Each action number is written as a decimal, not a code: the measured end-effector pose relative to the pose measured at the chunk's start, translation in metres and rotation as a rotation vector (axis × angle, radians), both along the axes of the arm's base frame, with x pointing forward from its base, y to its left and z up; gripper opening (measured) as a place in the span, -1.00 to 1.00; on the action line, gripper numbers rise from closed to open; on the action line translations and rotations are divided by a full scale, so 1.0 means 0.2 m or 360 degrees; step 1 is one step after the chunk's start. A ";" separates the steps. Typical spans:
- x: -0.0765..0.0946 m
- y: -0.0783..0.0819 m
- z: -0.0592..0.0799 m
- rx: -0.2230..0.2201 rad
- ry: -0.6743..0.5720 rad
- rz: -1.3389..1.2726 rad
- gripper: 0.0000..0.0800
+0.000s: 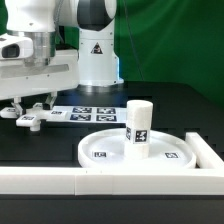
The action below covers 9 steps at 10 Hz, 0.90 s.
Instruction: Assemble round table
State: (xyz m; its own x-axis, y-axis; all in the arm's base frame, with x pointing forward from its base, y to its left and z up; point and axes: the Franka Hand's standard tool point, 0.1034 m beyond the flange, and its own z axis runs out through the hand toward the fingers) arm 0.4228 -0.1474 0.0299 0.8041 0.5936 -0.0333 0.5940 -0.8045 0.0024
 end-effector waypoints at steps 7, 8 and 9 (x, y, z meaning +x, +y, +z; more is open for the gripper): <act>0.23 0.59 0.26 0.0046 -0.0072 -0.0425 0.10; 0.30 0.70 0.31 0.0052 -0.0065 -0.0476 0.10; 0.36 0.76 0.35 0.0059 -0.0065 -0.0516 0.10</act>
Offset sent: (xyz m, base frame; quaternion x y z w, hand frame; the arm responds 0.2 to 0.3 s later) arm 0.0165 0.0531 0.0266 -0.0363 0.0041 0.0569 0.9977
